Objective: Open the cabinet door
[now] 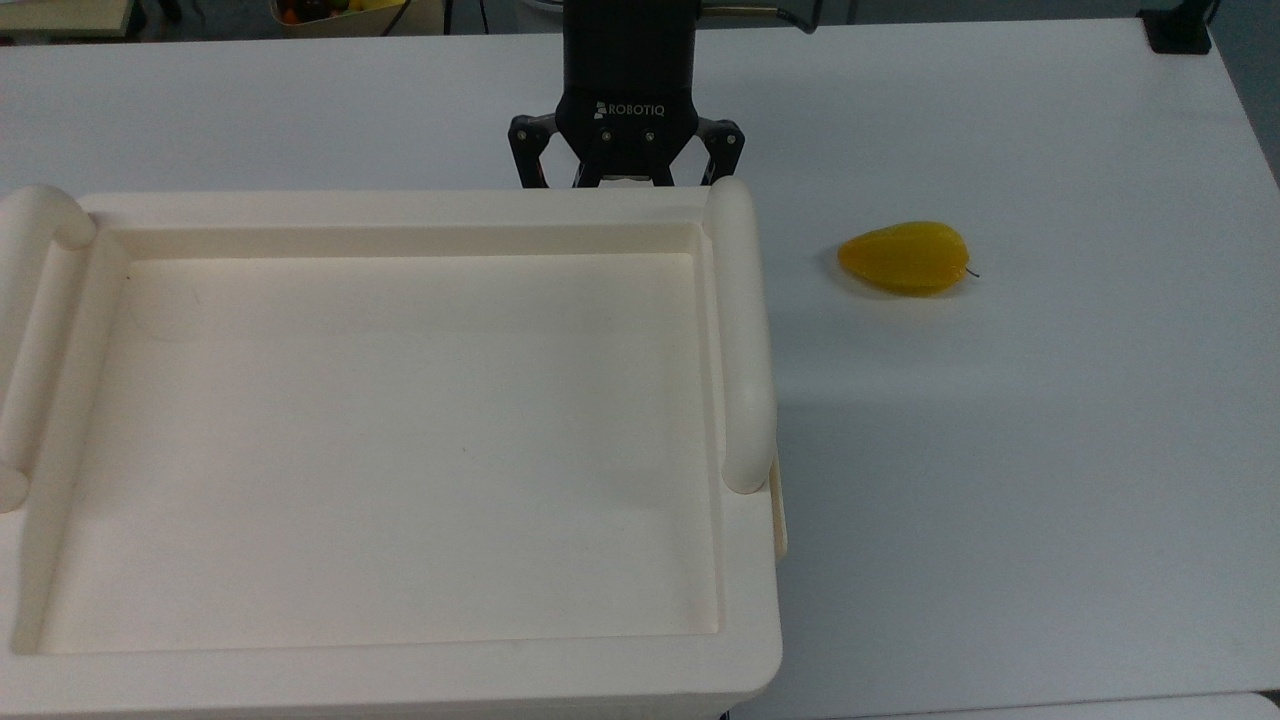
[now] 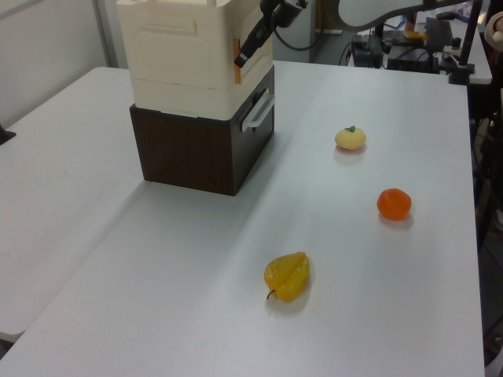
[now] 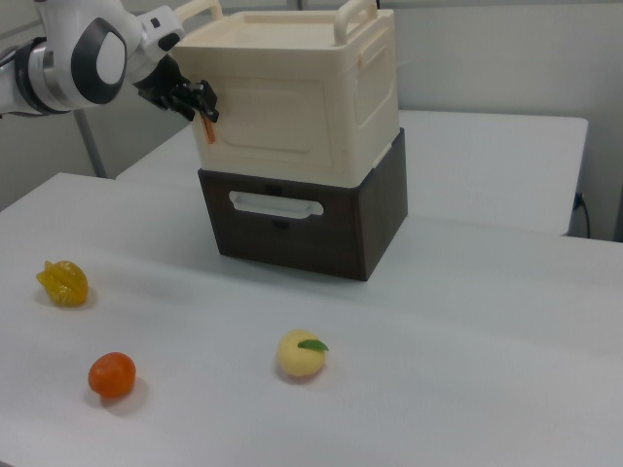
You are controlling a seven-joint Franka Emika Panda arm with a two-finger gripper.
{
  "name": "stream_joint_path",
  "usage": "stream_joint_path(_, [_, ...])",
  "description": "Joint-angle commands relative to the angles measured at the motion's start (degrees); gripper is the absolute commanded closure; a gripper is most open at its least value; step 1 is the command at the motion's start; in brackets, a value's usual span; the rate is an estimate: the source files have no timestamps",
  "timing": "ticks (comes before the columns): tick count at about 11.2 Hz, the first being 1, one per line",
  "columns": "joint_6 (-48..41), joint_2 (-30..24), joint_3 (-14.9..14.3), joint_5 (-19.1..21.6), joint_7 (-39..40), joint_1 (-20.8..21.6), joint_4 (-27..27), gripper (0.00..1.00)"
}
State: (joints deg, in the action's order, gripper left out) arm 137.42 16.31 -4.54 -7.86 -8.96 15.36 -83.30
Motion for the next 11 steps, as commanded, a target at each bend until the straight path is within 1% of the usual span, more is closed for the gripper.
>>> stream_joint_path(1, [2.0, 0.5, -0.4, -0.8, 0.3, 0.5, 0.4, 0.60])
stream_joint_path(4, [2.0, 0.5, -0.5, -0.8, 0.3, 0.5, 0.4, 0.78])
stream_joint_path(6, [1.8, 0.3, -0.4, -0.8, 0.3, 0.5, 0.2, 0.86])
stream_joint_path(7, [1.5, 0.1, -0.4, -0.8, 0.3, 0.5, 0.2, 0.88])
stream_joint_path(9, [0.9, -0.5, -0.4, -0.6, 0.3, 0.5, -0.1, 0.88])
stream_joint_path(11, [-2.0, -1.9, -0.4, -0.6, 0.3, 0.6, -1.2, 0.88])
